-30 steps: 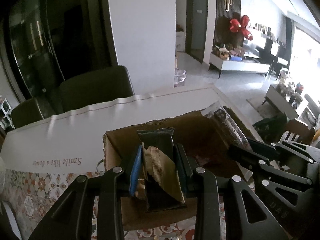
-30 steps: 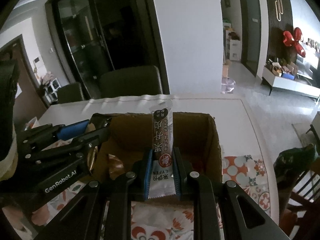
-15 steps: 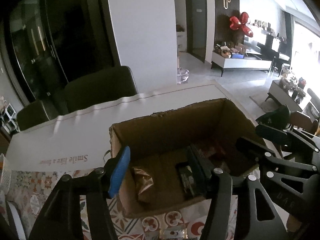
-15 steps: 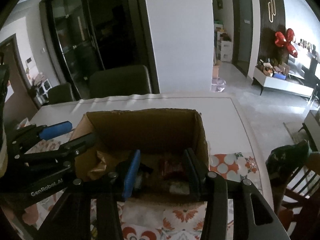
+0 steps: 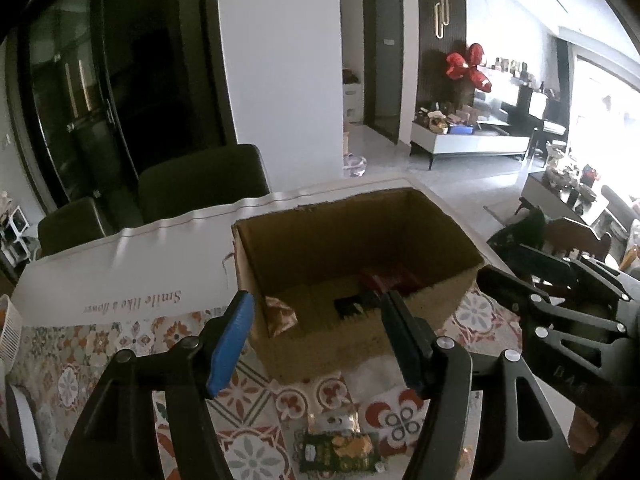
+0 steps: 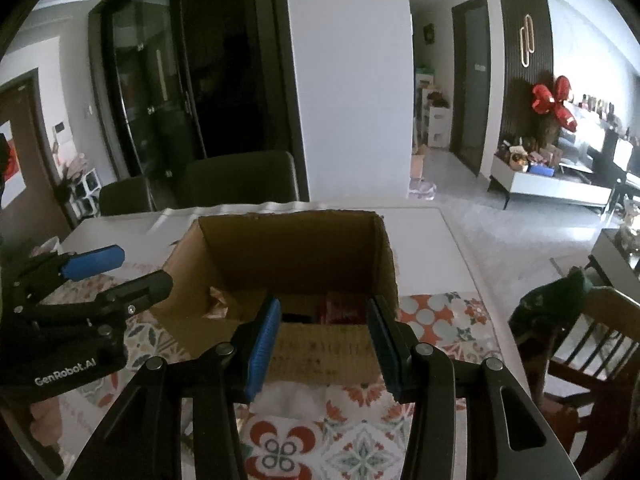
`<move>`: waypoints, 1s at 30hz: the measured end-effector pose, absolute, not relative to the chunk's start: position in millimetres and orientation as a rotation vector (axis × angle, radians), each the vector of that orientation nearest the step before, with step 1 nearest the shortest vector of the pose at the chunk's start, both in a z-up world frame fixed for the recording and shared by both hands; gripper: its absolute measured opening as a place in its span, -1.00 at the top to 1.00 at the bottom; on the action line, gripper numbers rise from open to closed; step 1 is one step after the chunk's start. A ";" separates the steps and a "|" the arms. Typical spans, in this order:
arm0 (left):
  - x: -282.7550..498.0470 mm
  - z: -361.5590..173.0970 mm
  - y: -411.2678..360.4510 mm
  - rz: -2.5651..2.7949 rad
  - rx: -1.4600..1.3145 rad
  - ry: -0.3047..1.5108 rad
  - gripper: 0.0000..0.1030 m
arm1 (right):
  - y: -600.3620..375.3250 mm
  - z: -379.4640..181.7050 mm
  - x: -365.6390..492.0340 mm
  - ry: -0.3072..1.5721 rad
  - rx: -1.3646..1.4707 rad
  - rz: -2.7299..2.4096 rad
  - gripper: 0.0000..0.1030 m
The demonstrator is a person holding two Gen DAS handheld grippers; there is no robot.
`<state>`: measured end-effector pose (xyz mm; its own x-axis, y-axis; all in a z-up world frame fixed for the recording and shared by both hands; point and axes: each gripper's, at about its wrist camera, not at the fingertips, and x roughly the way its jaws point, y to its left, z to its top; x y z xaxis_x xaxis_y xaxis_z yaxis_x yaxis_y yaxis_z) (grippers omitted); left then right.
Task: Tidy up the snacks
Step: 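Withdraw both open tools from the box back toward the table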
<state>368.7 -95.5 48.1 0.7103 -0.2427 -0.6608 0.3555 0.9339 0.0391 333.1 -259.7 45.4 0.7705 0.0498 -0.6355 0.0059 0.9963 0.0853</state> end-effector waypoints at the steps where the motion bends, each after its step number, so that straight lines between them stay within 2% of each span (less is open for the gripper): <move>1: 363.7 47.6 -94.9 -0.339 0.170 0.705 -0.27 | -258.4 46.7 328.5 0.688 0.085 0.025 0.10; 12: 313.2 39.4 -83.8 -0.332 0.208 0.661 -0.31 | -252.2 38.2 285.7 0.679 0.091 0.007 0.10; 30: 273.6 -15.5 -64.0 -0.347 0.196 0.771 -0.33 | -234.9 -8.9 246.3 0.777 0.081 0.016 0.10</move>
